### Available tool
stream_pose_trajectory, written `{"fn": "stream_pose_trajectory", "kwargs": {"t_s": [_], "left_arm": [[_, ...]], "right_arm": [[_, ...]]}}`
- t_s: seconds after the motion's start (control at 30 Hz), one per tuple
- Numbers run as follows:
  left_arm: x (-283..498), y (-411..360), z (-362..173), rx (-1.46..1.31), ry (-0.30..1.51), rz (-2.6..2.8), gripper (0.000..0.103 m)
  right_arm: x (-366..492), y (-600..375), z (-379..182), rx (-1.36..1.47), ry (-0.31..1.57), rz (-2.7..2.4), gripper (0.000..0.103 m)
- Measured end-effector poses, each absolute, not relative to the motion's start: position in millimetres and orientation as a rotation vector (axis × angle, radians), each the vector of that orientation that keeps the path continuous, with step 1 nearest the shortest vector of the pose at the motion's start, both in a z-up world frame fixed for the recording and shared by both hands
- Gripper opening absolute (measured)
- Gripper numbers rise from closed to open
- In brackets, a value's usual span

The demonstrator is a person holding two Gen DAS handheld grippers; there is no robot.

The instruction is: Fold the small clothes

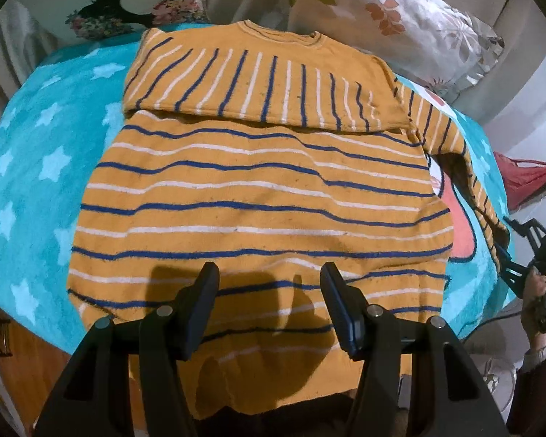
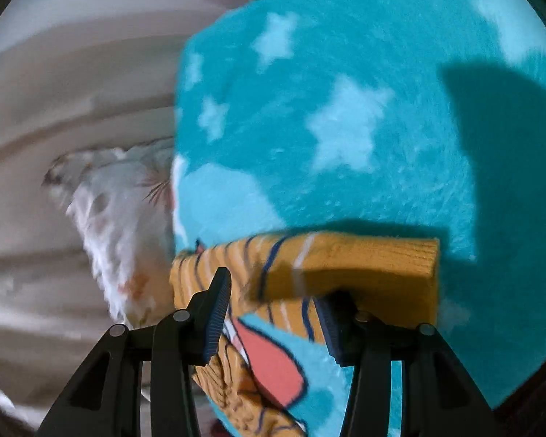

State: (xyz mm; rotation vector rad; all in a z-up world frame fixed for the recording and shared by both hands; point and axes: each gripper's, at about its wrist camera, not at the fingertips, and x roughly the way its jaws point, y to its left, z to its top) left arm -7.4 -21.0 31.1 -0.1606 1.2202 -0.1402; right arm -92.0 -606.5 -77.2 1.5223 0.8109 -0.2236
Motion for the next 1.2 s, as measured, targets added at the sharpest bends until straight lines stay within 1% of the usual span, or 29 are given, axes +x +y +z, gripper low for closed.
{"fn": "stream_pose_trajectory", "kwargs": {"t_s": [0.03,0.07,0.1,0.17,0.2,0.23,0.3,0.37,0.43,0.5,0.57,0.7,0.77,0.8,0.87,0.93,0.97,1.0,1.03,1.13,1.17,1.2], "left_arm": [[-8.7,-18.8,31.2,-0.164,1.218,-0.133,0.057],[-9.8,-15.2,30.9,-0.173,1.217,-0.122,0.057],[-9.6,-12.1,30.1,-0.183,1.218,-0.114,0.057],[-8.0,-6.3,28.3,-0.202,1.224,-0.097,0.057],[-7.4,-4.4,27.9,-0.210,1.226,-0.092,0.057],[-6.2,-3.8,28.1,-0.213,1.226,-0.090,0.057],[-4.2,-5.3,30.2,-0.211,1.218,-0.093,0.057],[-2.4,-8.1,32.3,-0.208,1.208,-0.102,0.057],[-0.3,-12.0,31.8,-0.205,1.208,-0.114,0.057],[0.7,-14.8,29.6,-0.202,1.216,-0.121,0.057],[1.7,-16.5,26.0,-0.202,1.231,-0.123,0.057],[3.3,-16.1,19.6,-0.203,1.260,-0.118,0.057],[3.4,-16.4,18.1,-0.196,1.269,-0.117,0.057],[3.5,-16.8,17.6,-0.190,1.272,-0.117,0.057],[4.2,-18.0,16.8,-0.182,1.277,-0.120,0.057],[4.9,-19.4,16.7,-0.175,1.278,-0.125,0.057],[5.4,-19.6,16.7,-0.173,1.277,-0.127,0.057],[5.7,-19.3,16.9,-0.173,1.277,-0.129,0.057],[6.1,-18.1,17.2,-0.173,1.275,-0.131,0.057],[6.5,-10.6,18.0,-0.183,1.265,-0.127,0.057],[6.8,-7.5,18.3,-0.188,1.262,-0.121,0.057],[6.5,-3.8,18.6,-0.193,1.259,-0.117,0.057]], "right_arm": [[-91.6,-606.1,-78.0,1.523,0.800,-0.247,0.039],[-90.3,-607.3,-76.9,1.502,0.801,-0.260,0.020],[-86.4,-608.4,-70.6,1.448,0.806,-0.269,0.006],[-76.6,-613.0,-49.4,1.291,0.821,-0.296,0.006],[-67.1,-615.3,-27.5,1.179,0.814,-0.283,0.006],[-60.7,-615.7,-10.9,1.126,0.793,-0.267,0.006],[-50.7,-616.1,44.4,1.001,0.696,-0.201,0.006],[-53.9,-616.4,87.9,0.951,0.605,-0.143,0.006],[-64.1,-616.9,106.3,0.956,0.556,-0.111,0.006],[-72.0,-616.7,97.8,0.985,0.560,-0.105,0.006],[-80.7,-619.0,68.6,1.029,0.590,-0.096,0.006],[-104.8,-627.6,-27.7,1.182,0.734,-0.185,0.006],[-117.2,-634.4,-64.6,1.272,0.766,-0.220,0.007],[-124.6,-637.5,-77.5,1.319,0.761,-0.231,0.010],[-131.4,-640.5,-80.3,1.320,0.745,-0.256,0.012],[-131.3,-644.2,-77.5,1.311,0.727,-0.265,0.020],[-130.3,-645.4,-75.1,1.301,0.727,-0.272,0.029],[-127.0,-646.8,-71.9,1.283,0.728,-0.286,0.036],[-122.5,-647.7,-69.0,1.264,0.734,-0.298,0.036],[-107.1,-649.5,-62.1,1.217,0.761,-0.337,0.037],[-102.8,-648.7,-62.0,1.189,0.775,-0.346,0.028],[-94.0,-645.6,-57.5,1.125,0.799,-0.359,0.010]]}}
